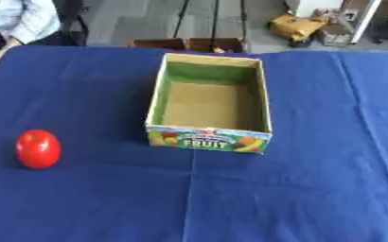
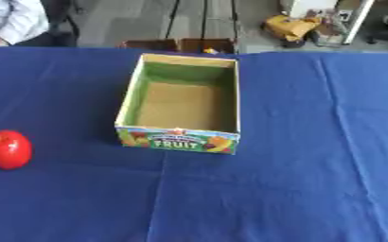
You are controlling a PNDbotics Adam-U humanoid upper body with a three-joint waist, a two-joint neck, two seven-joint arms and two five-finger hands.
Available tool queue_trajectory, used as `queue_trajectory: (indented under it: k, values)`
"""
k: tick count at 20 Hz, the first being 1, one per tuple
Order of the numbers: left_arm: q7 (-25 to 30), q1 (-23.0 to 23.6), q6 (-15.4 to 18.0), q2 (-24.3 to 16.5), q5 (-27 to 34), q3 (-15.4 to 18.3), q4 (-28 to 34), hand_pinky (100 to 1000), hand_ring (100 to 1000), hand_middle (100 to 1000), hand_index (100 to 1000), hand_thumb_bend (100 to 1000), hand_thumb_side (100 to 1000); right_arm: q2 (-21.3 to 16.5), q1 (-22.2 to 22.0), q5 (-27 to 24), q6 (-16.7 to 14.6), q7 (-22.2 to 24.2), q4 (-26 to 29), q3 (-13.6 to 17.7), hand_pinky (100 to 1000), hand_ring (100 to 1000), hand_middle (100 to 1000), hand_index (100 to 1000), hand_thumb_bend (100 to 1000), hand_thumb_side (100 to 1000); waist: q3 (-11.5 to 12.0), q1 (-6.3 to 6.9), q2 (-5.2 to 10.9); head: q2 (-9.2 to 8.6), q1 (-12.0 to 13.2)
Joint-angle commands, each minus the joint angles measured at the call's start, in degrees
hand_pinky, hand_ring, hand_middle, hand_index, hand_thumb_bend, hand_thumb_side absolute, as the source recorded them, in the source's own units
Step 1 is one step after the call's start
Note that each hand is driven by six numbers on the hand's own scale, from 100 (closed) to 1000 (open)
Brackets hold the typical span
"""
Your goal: Pick up objects on the table and place them in the box.
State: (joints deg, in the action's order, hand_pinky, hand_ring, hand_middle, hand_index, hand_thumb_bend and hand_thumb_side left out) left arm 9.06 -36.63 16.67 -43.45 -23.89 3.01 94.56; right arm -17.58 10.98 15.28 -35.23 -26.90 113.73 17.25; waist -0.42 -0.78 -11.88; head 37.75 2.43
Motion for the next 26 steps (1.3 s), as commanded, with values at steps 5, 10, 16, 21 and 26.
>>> queue_trajectory:
  k: [5, 10, 16, 21, 26]
  values:
    - [9.8, -6.4, 2.3, -6.3, -5.5, -3.1, -10.8, 717, 822, 858, 1000, 100, 821, -2.0, -0.1, -0.9, -0.2, 0.8, 0.9, -0.3, 739, 821, 734, 851, 100, 1000, -0.3, 0.40, 1.48, 0.20, 0.7]
    - [16.0, -8.7, 4.5, -6.2, -10.1, -4.2, -15.2, 797, 857, 900, 1000, 100, 859, -2.1, -0.2, -1.2, -0.2, 1.0, 0.9, -0.3, 739, 821, 734, 851, 100, 1000, -0.4, 0.32, 1.62, -0.37, 2.9]
    - [23.0, -10.6, 5.4, -6.2, -16.6, -4.7, -17.8, 884, 890, 924, 1000, 100, 906, -2.1, -0.4, -1.3, -0.2, 1.3, 0.9, -0.3, 740, 821, 733, 851, 100, 1000, -0.2, 0.32, 1.73, -1.11, 3.8]
    - [27.1, -11.1, 6.4, -7.8, -18.4, -6.6, -20.8, 940, 931, 964, 1000, 100, 988, -2.1, -0.5, -1.3, -0.1, 1.5, 0.9, -0.3, 740, 822, 731, 850, 100, 1000, -0.1, 0.28, 1.64, -1.47, 3.4]
    - [28.3, -10.6, 7.5, -9.2, -16.8, -8.5, -23.7, 958, 941, 975, 1000, 206, 1000, -2.0, -0.5, -1.3, 0.0, 1.6, 0.9, -0.3, 741, 823, 730, 851, 100, 1000, 0.1, 0.34, 1.54, -1.64, 3.0]
